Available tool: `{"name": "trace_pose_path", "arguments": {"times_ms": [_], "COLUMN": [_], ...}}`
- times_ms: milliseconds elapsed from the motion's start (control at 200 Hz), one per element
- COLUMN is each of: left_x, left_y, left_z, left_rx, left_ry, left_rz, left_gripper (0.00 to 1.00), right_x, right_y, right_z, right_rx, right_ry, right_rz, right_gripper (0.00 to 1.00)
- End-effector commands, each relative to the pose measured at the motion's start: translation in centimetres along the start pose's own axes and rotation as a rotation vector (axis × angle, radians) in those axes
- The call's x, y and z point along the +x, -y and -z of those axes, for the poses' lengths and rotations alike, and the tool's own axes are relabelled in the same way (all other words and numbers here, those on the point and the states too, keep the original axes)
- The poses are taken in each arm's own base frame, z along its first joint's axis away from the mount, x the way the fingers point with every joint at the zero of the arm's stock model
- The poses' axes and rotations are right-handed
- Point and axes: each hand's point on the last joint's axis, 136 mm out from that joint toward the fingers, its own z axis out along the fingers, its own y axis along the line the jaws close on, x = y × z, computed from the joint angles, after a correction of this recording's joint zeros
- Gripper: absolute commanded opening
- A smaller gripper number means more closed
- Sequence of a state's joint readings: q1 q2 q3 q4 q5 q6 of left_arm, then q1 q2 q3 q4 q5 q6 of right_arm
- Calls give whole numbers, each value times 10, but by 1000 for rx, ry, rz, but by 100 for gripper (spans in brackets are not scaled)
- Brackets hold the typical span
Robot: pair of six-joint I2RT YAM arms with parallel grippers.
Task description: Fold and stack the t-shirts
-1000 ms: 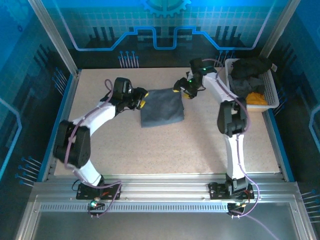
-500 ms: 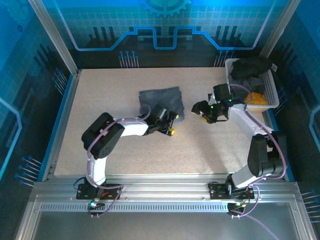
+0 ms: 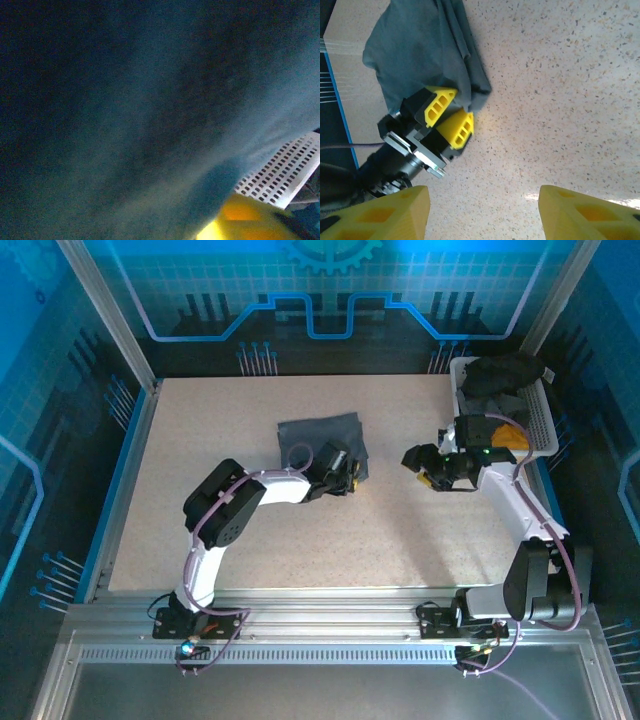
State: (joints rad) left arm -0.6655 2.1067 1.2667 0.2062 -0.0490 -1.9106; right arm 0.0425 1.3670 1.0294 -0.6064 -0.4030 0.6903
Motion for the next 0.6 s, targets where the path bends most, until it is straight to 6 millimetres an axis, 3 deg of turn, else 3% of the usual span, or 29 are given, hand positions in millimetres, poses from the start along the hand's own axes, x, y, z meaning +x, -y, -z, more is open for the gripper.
{"name": "trace_pose_path", "arguments": {"times_ms": [0,110,385,595], "left_x": [-32,-57,-179,-275], "left_y": [-4,2,18,35], "left_z": [-5,0,46,84], "left_rx": [-58,-49,-25,-9], "left_ry": [82,128,203,207], "left_rz": [13,24,-45,-196], "left_gripper": [21,0,0,0], "right_x": [-3,-7,-9,-3], "right_y": [-2,-6,-8,-14], "right_z": [6,6,4,0], "right_rx": [-9,-16,-4,3], "right_ry": [-9,-4,-5,-19], "right_rz": [-14,-20,-14,21], "right_gripper": [59,58,57,57]}}
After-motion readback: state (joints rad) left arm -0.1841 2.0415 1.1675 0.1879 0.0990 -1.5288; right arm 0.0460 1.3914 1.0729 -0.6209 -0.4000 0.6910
